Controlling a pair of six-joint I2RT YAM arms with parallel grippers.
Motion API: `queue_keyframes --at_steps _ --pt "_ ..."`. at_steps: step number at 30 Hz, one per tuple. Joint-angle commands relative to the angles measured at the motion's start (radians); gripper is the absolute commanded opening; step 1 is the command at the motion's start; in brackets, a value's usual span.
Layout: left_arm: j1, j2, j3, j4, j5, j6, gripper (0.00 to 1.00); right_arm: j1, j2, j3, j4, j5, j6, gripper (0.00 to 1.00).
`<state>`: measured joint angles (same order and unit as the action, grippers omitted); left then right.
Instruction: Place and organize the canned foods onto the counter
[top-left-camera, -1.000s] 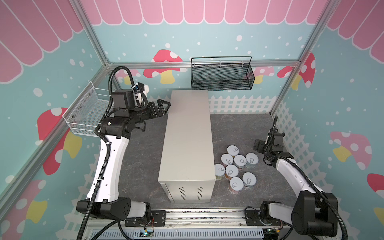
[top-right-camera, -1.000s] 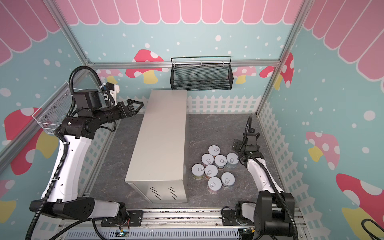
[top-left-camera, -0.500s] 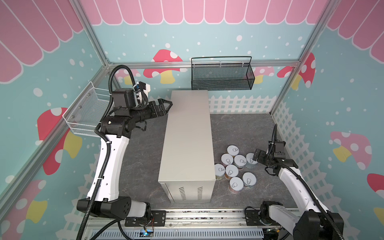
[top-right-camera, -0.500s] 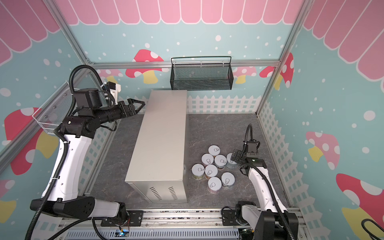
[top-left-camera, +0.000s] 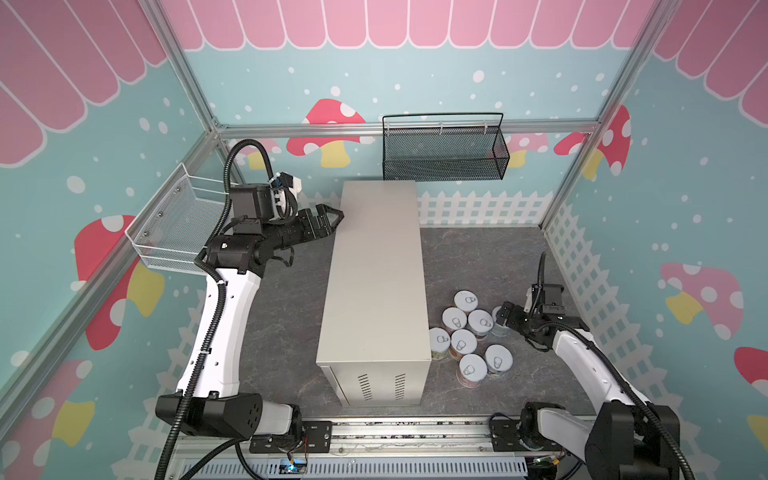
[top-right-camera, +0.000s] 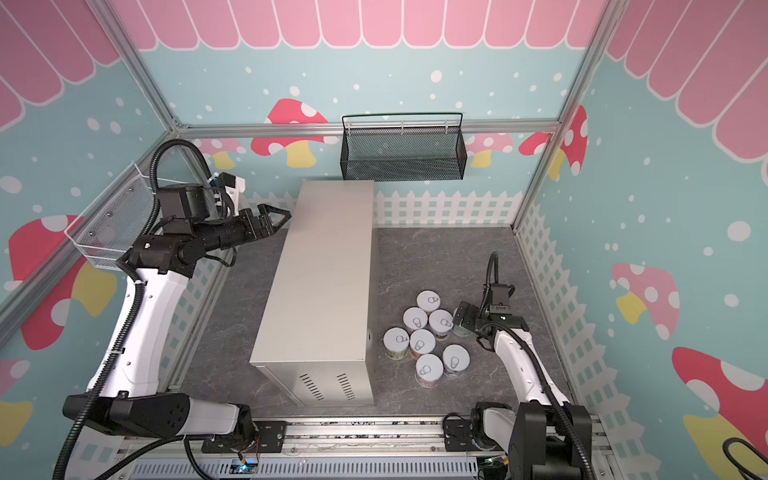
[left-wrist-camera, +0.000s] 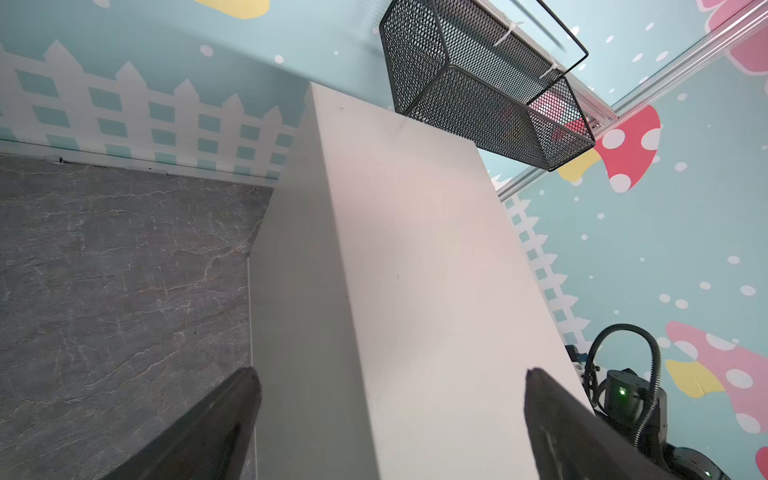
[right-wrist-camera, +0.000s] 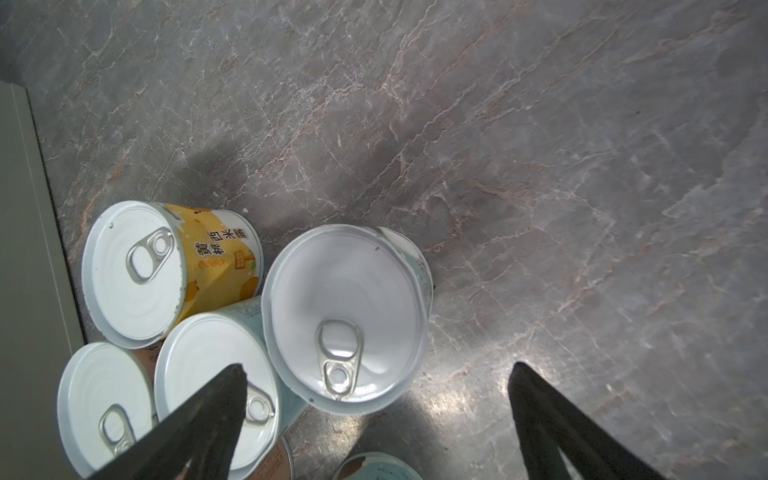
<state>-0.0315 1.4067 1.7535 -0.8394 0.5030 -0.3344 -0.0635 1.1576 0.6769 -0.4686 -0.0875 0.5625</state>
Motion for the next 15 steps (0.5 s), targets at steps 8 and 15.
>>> queue_keyframes --at_steps 8,15 --pt "0.033 -0.033 -0.025 0.029 0.05 -0.022 0.99 0.037 0.128 0.057 0.085 -0.007 0.03 0.99" --pt "0.036 -0.034 -0.038 0.042 0.069 -0.035 0.99 0.081 0.207 0.097 0.08 0.094 0.018 0.99"
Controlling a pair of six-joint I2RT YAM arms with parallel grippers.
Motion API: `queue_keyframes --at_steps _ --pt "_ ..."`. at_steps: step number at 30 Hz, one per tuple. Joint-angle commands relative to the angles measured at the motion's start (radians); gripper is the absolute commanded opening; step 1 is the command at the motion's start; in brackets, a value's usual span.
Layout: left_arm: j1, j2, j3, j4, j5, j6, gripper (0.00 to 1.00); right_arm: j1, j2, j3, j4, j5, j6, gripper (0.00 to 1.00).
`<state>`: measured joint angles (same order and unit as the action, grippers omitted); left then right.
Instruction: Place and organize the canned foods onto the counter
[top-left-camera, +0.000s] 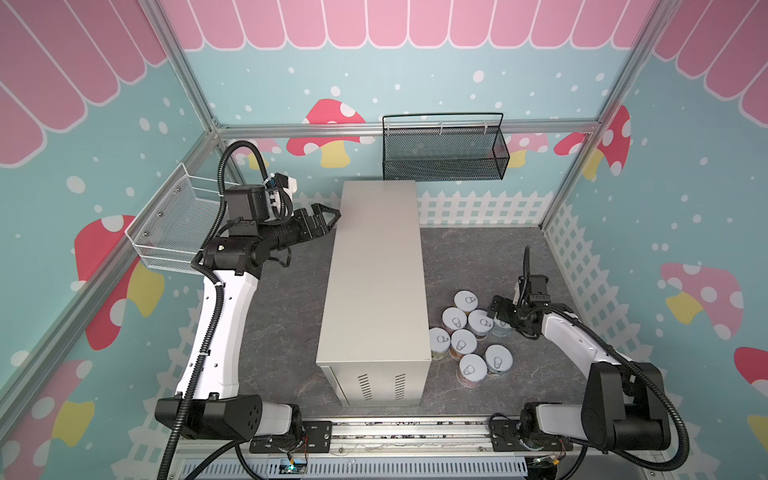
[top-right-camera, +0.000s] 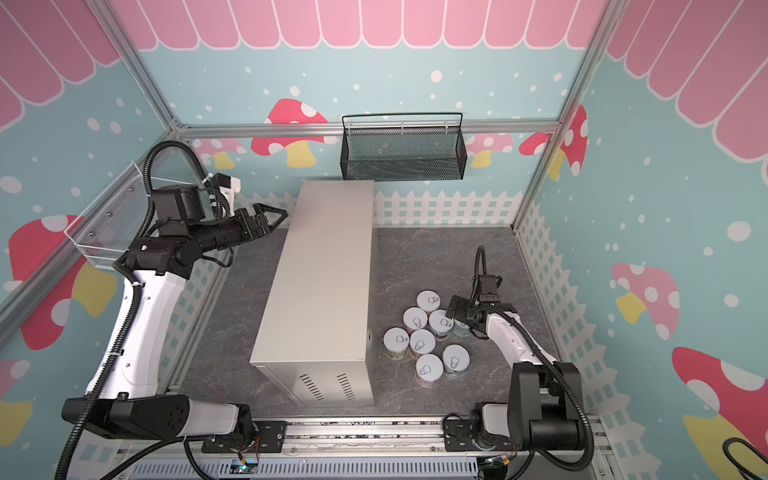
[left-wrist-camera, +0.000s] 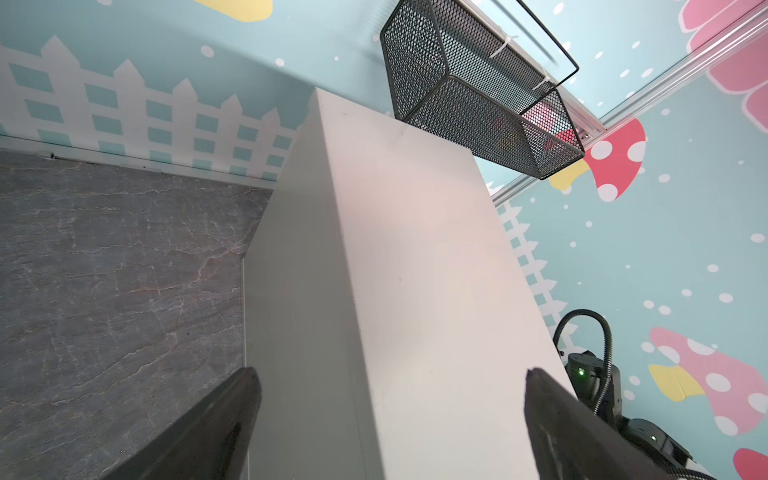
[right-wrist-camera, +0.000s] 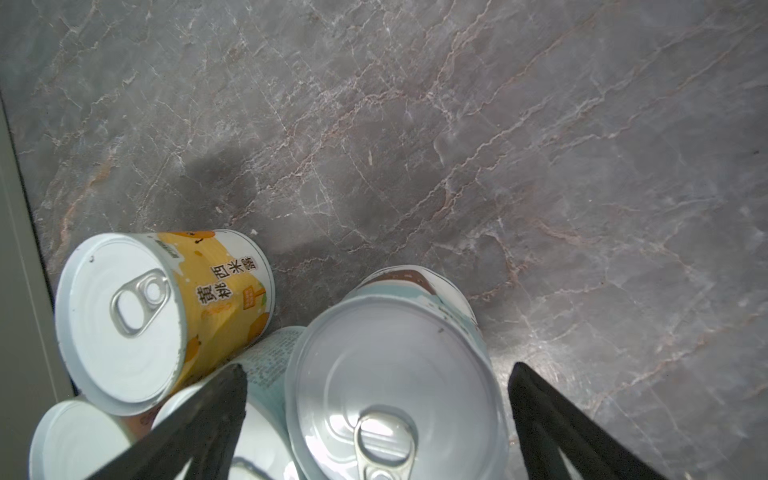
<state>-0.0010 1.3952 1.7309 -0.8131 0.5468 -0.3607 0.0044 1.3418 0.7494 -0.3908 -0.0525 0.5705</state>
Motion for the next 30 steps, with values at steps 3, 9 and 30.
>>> queue_keyframes --at_steps 3,9,30 --pt "0.007 -0.022 -0.016 0.016 0.027 -0.008 0.99 0.018 0.046 0.032 -0.008 0.109 0.009 0.99" --pt "0.009 -0.018 -0.02 0.026 0.037 -0.018 0.99 0.019 0.04 0.014 -0.012 0.179 0.022 0.9" --pt "0.014 -0.012 -0.033 0.061 0.154 -0.021 0.99 0.092 0.046 -0.027 -0.042 0.217 -0.027 0.8"
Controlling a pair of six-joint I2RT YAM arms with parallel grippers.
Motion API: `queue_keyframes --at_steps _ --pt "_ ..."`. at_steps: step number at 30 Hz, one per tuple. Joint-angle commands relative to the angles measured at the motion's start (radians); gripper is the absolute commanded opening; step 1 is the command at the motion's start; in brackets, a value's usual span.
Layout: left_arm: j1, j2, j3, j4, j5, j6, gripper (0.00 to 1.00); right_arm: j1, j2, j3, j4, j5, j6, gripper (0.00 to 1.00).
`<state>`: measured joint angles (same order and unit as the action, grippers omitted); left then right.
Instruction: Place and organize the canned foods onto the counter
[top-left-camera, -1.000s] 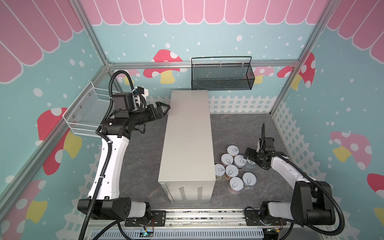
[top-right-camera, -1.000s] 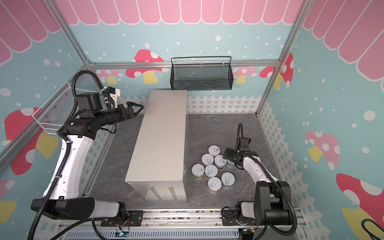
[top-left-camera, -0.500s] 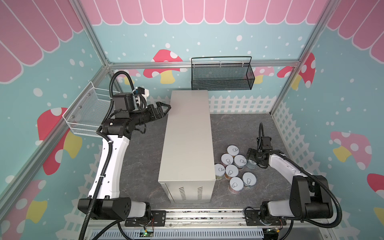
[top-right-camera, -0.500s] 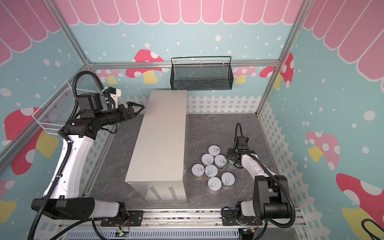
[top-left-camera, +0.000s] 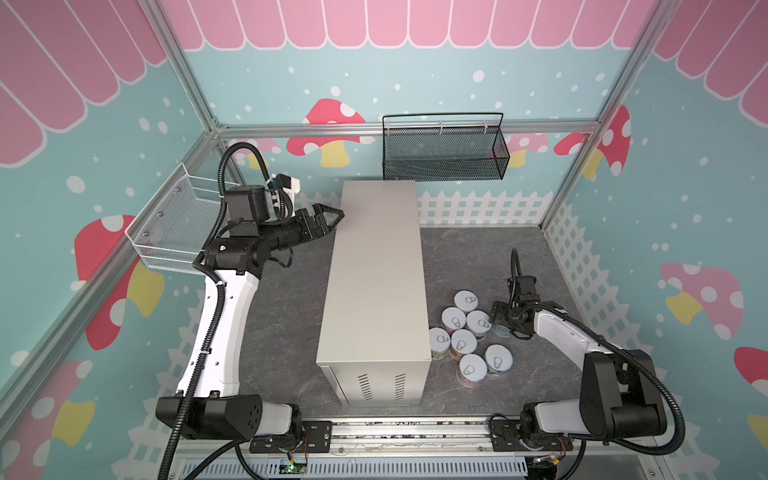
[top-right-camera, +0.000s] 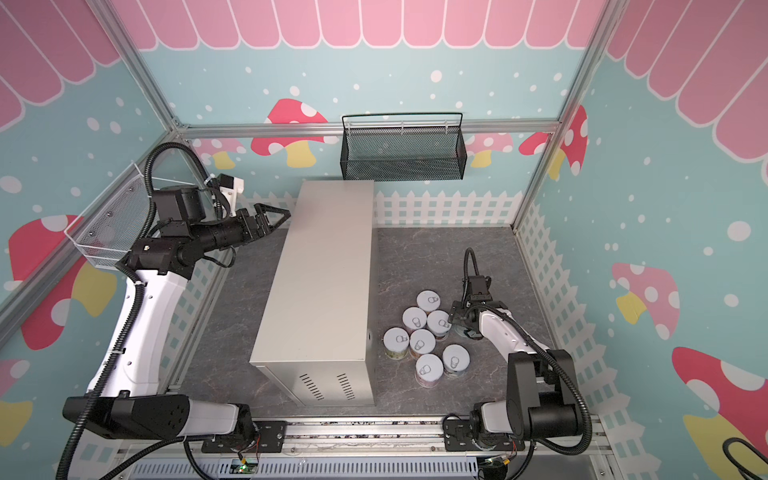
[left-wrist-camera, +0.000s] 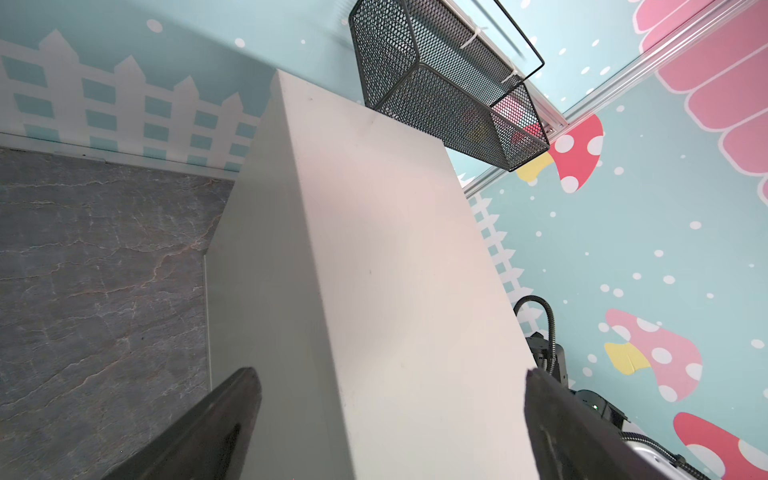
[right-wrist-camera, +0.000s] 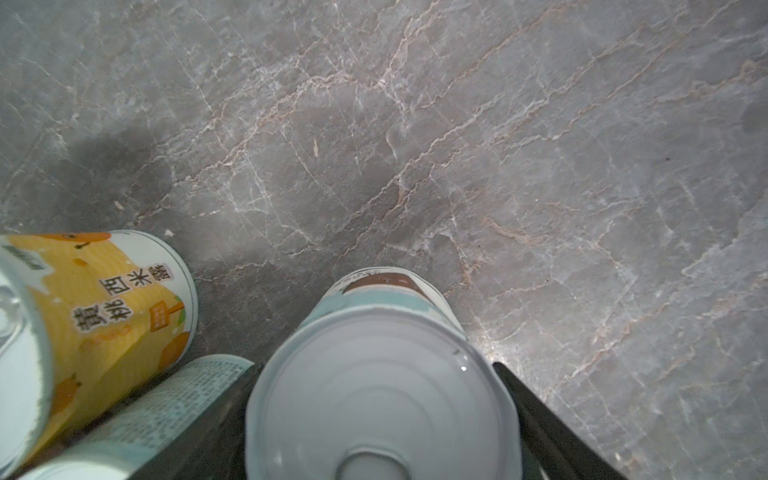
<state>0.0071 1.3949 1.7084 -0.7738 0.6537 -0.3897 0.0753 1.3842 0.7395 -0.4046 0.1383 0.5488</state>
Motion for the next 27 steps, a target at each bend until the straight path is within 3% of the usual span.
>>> queue_keyframes --at_steps 1,7,12,18,27 --pt "0.004 -0.012 -0.01 0.026 0.061 0.009 0.99 0.026 0.008 -0.017 -0.029 0.031 -0.006 0.78" --pt "-0.047 -0.028 -0.004 0.027 0.107 0.051 0.99 0.051 -0.001 -0.014 -0.031 0.073 -0.003 0.66" --pt "-0.17 -0.039 0.024 0.006 0.135 0.106 0.99 0.058 -0.014 0.003 -0.024 0.078 -0.022 0.62" --pt "-0.367 -0.012 0.117 -0.128 0.015 0.202 0.99 0.065 -0.027 0.004 -0.007 0.082 -0.076 0.62" --pt "-0.679 0.123 0.342 -0.378 -0.287 0.353 0.99 0.066 -0.061 0.027 -0.016 0.104 -0.181 0.58"
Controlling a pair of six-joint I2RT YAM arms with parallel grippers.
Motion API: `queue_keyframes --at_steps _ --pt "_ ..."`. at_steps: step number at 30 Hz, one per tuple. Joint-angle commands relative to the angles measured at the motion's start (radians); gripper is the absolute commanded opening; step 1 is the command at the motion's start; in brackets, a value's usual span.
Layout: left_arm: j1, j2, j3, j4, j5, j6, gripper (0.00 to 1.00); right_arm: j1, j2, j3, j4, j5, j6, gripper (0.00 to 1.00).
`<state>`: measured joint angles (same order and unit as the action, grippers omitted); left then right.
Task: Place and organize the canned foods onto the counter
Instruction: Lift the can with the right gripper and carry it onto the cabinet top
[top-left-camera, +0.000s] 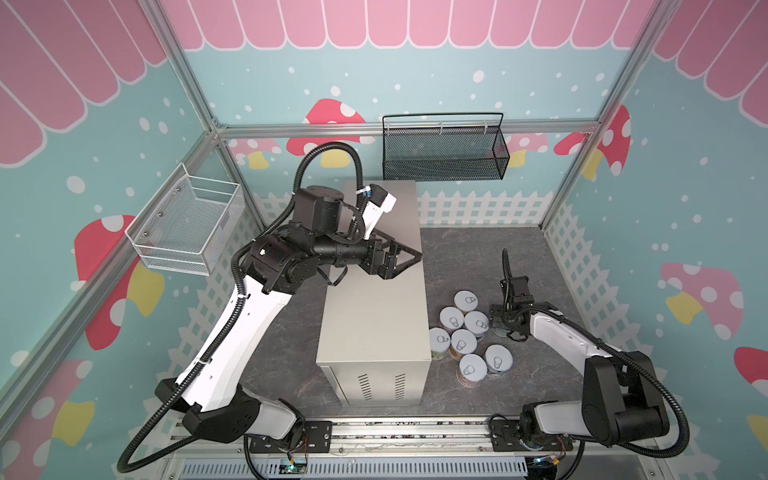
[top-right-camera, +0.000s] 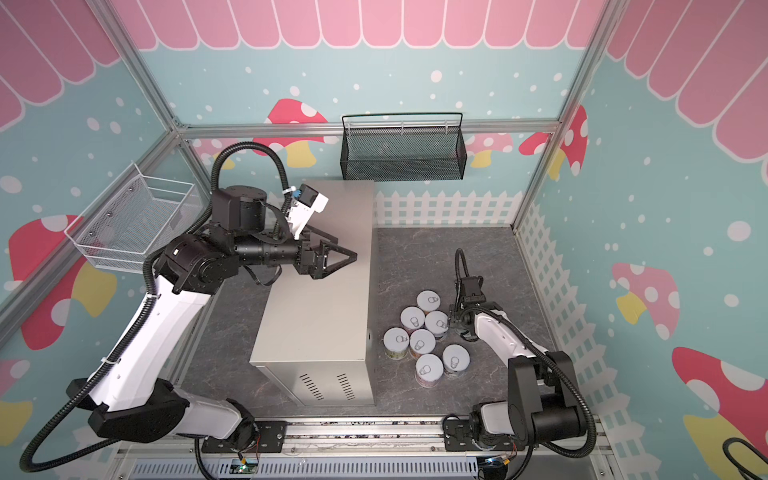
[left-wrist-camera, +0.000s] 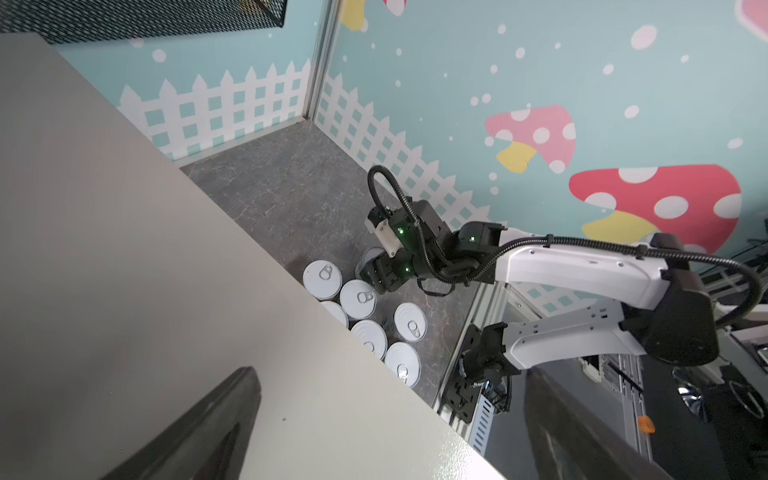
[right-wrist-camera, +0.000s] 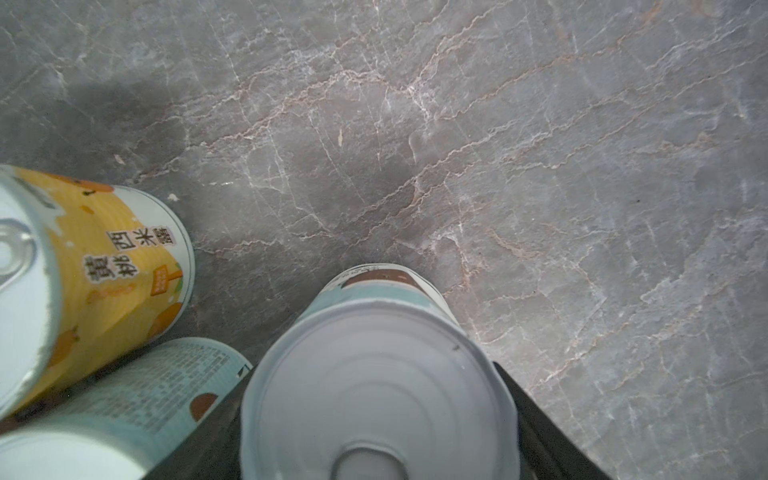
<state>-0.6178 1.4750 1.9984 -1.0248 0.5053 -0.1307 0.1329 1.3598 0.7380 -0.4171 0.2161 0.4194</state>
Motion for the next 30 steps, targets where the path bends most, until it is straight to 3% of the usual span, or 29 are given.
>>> queue_keyframes --at_steps 1,6,13,23,30 --pt "-0.087 0.06 0.078 -0.146 -0.174 0.103 0.99 0.008 -0.04 0.037 -0.008 0.023 -0.062 0.58" --pt "-0.187 0.114 0.162 -0.187 -0.258 0.131 0.99 0.008 -0.073 0.099 -0.045 0.002 -0.102 0.57" --pt "-0.25 0.113 0.174 -0.181 -0.331 0.153 0.99 0.009 -0.124 0.263 -0.134 -0.051 -0.178 0.57" --pt "-0.25 0.017 0.077 -0.124 -0.488 0.179 0.99 0.01 -0.151 0.605 -0.214 -0.356 -0.324 0.57" --pt "-0.221 -0.102 -0.06 -0.003 -0.706 0.154 0.99 0.026 -0.069 0.885 -0.236 -0.549 -0.343 0.58"
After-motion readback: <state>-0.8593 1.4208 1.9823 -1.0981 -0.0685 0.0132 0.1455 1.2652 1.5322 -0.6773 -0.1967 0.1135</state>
